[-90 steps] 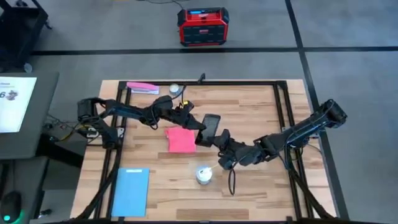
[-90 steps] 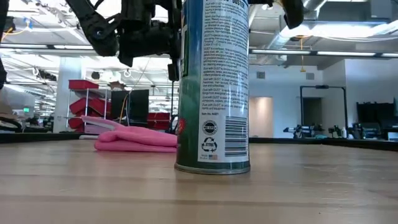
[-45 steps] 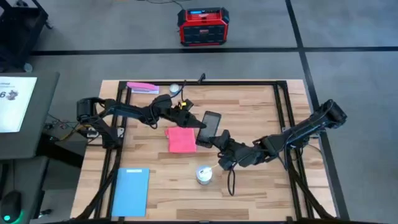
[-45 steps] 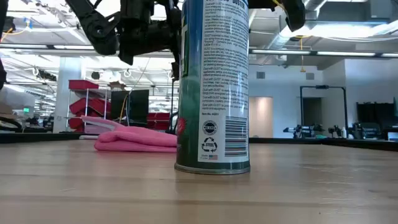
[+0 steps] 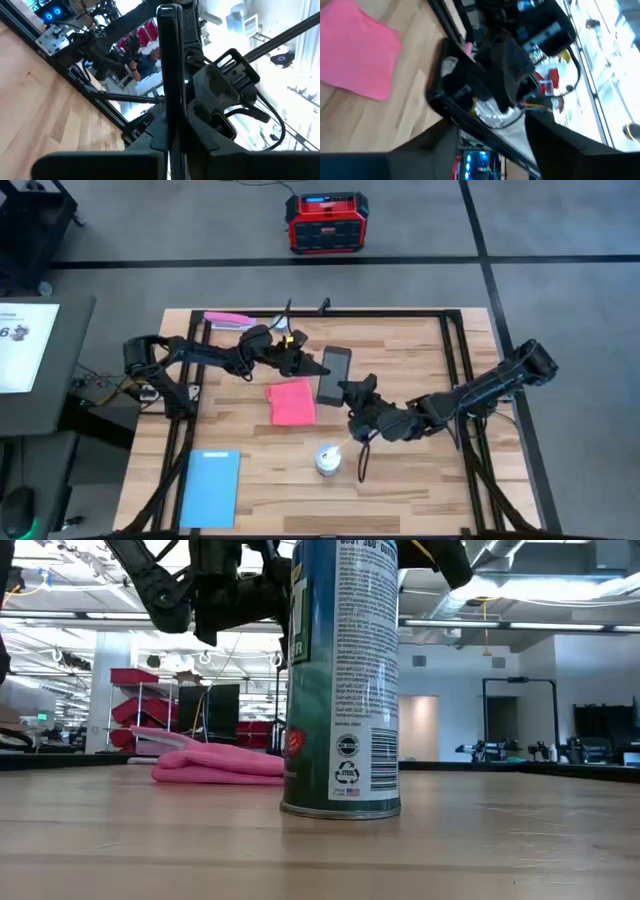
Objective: Apply microfiber cloth
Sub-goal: Spray the front of the black cellphone using the spray bottle
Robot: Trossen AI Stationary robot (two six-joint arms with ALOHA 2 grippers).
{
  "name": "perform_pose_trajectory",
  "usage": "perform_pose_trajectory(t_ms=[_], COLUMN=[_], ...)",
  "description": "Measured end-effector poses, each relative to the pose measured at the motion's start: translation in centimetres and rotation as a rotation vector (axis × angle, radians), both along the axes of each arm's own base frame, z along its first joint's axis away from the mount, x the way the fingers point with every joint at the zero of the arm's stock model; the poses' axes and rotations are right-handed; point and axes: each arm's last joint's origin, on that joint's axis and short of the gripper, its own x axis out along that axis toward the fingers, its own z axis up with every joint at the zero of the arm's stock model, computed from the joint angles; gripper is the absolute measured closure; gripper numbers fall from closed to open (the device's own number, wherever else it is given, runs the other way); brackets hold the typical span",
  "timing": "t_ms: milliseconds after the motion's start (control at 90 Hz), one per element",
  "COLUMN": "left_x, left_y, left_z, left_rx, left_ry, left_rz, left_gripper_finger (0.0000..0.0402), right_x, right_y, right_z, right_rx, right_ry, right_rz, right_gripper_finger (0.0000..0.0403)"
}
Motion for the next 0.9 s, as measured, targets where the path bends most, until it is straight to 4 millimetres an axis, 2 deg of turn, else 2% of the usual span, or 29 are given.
perform_pose_trajectory(t_ms=[144, 478, 678, 900], left_x=[-0.3, -1.4, -2.0, -2.1], left_y=[0.7, 3.3, 4.6, 4.6], left_z=[0.1, -0.1, -1.3, -2.5], left_rx=[0.037, 0.189, 0.34, 0.509], left_ry=[-0.024, -0.04, 0.009, 0.045], left_rz=[0.012, 0.045, 0.047, 0.022], left_gripper_finger=[0.0391, 0.0392, 0.0392, 0.0392], right_x=[-0.1, -0.5, -1.2, -3.1], right_y=[-0.1, 0.0, 1.0, 3.0], right_z=[0.1, 1.0, 1.4, 2.2], right_rx=[-0.023, -0.038, -0.047, 0.039], right_ry=[-0.018, -0.105, -0.171, -0.306], right_rz=[-0.073, -0.215, -0.327, -0.361], right_gripper_finger=[0.0145, 0.0142, 0.0143, 0.0166])
